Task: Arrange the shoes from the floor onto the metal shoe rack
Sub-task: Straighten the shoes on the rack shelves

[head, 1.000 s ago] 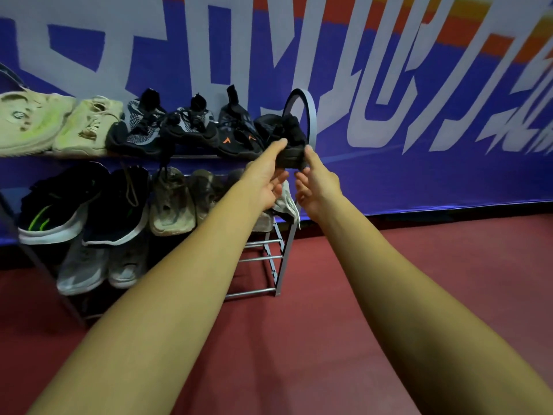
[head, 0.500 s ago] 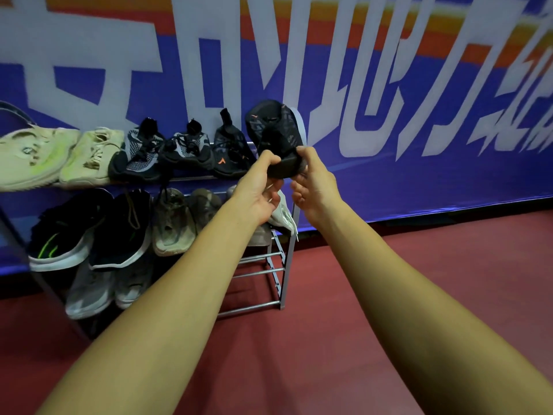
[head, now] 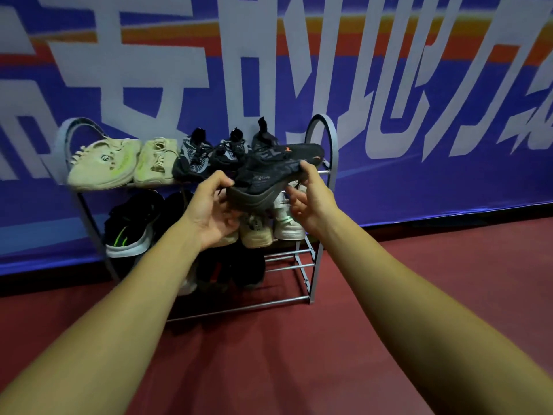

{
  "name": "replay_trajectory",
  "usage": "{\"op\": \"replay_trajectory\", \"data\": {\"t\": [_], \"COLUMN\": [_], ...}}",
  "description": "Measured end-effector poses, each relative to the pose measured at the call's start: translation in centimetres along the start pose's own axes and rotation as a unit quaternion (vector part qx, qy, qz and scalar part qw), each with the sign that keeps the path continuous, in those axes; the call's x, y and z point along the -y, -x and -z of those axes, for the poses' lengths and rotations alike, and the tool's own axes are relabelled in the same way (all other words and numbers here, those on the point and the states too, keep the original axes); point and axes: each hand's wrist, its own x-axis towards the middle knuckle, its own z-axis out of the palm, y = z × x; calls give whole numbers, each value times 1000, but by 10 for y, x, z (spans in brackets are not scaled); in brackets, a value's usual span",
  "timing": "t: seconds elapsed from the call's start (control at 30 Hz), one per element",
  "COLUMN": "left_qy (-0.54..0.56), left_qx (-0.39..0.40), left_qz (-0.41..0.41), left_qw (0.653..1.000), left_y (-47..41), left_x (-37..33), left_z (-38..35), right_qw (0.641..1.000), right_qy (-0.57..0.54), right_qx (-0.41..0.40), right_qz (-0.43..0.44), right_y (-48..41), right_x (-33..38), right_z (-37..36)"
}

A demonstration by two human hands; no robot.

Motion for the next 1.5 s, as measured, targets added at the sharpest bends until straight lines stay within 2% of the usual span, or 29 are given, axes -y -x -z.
{"op": "replay_trajectory", "data": {"t": [0.17,0.33,0.47,0.57,0.73,0.87,1.03,1.27,1.5], "left_qy": [15,48,110,103,103,108,125,48,47], "left_qx": [31,32,101,129,78,18,-25,-11,-35], "left_qz": [-11,-31,-71,-86,-108,-120,-118,-116,-124], "left_qw": [999,998,986,983,986,987,985,992,990], "left_y": [12,14,18,20,24,25,22,8,0], "left_x": [-9,-20,-27,-24,-27,-35,-35,-19,-14], "left_z": [34,36,27,13,-4,-6,-8,-33,-43], "right_qw": [998,998,998,997,997,998,994,986,980], "right_qy": [-50,-56,-68,-79,-58,-43,-70,-102,-53], "right_qx": [-34,-39,-11,4,47,49,82,127,192], "right_qz": [7,11,10,18,16,4,4,23,-13], "right_y": [-1,-3,-3,4,12,20,11,10,12], "right_x": [0,5,8,6,4,10,14,11,18], "right_z": [5,10,10,6,3,13,24,21,31]}}
